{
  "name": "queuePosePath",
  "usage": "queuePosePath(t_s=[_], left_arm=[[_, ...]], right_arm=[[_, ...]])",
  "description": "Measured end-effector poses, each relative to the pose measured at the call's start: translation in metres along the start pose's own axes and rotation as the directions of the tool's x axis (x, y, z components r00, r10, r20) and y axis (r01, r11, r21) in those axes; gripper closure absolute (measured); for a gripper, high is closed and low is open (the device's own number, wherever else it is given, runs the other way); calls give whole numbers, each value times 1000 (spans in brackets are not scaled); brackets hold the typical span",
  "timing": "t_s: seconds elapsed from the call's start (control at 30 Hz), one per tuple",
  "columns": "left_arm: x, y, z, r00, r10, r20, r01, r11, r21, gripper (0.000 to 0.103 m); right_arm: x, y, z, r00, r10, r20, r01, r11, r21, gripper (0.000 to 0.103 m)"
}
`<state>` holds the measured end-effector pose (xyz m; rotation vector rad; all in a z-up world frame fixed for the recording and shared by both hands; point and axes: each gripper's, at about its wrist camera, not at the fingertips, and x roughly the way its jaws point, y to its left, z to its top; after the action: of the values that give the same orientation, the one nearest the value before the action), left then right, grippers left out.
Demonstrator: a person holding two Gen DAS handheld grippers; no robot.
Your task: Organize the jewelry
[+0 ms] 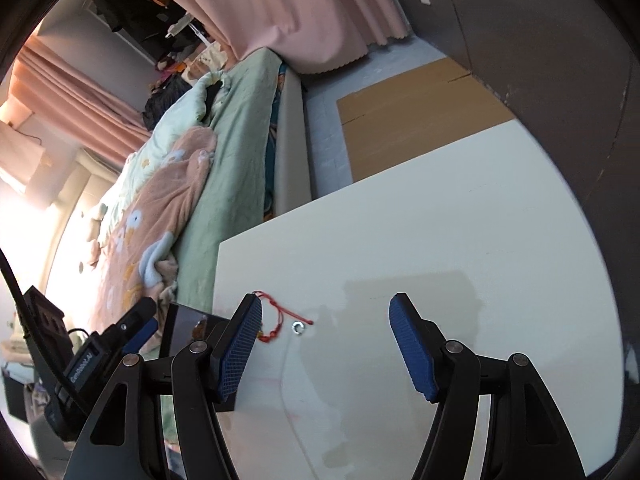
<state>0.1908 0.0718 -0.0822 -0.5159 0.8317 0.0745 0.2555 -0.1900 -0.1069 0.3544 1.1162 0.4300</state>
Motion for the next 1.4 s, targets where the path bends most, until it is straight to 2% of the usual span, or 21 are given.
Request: queuePosePath(t_s=[0.23, 0.3, 0.37, 0.43, 0.5, 0.53, 0.57, 0.6, 0.67, 0.93, 1.4], left_arm=[[-18, -21, -14, 999, -32, 11, 31, 994, 102, 24], [-26, -31, -20, 999, -35, 26, 30, 986, 163, 21], [-33, -39, -26, 998, -31, 53, 19, 976, 216, 10], [-40, -46, -30, 996, -21, 83, -2, 965, 261, 8], [-47, -50, -31, 993, -21, 116, -14, 957, 290, 7], [-50, -50, -31, 992, -22, 127, -16, 956, 293, 4], [-52, -51, -31, 991, -26, 135, -15, 956, 293, 1], [-54, -51, -30, 990, -32, 140, -10, 957, 291, 0], [-54, -51, -29, 989, -37, 141, -6, 958, 288, 0], [-57, -49, -28, 990, -37, 137, -5, 955, 295, 0], [-57, -50, -31, 991, -38, 128, -3, 954, 301, 0]], right_arm=[[-26, 5, -7, 999, -33, 43, 36, 997, -72, 36], [-30, 6, -9, 998, -38, 48, 42, 996, -85, 36], [-34, 6, -12, 997, -47, 54, 52, 994, -95, 34], [-38, 5, -14, 996, -60, 64, 66, 993, -100, 27], [-42, 4, -15, 995, -64, 79, 71, 993, -96, 26], [-44, 3, -15, 995, -63, 80, 70, 994, -88, 26], [-45, 2, -15, 995, -62, 79, 68, 994, -80, 21], [-46, 1, -14, 995, -59, 78, 65, 995, -72, 10], [-48, 3, -15, 995, -54, 89, 61, 995, -80, 4], [-42, 13, -18, 991, -100, 91, 111, 986, -126, 0], [-43, 19, -20, 991, -100, 85, 112, 982, -153, 0]])
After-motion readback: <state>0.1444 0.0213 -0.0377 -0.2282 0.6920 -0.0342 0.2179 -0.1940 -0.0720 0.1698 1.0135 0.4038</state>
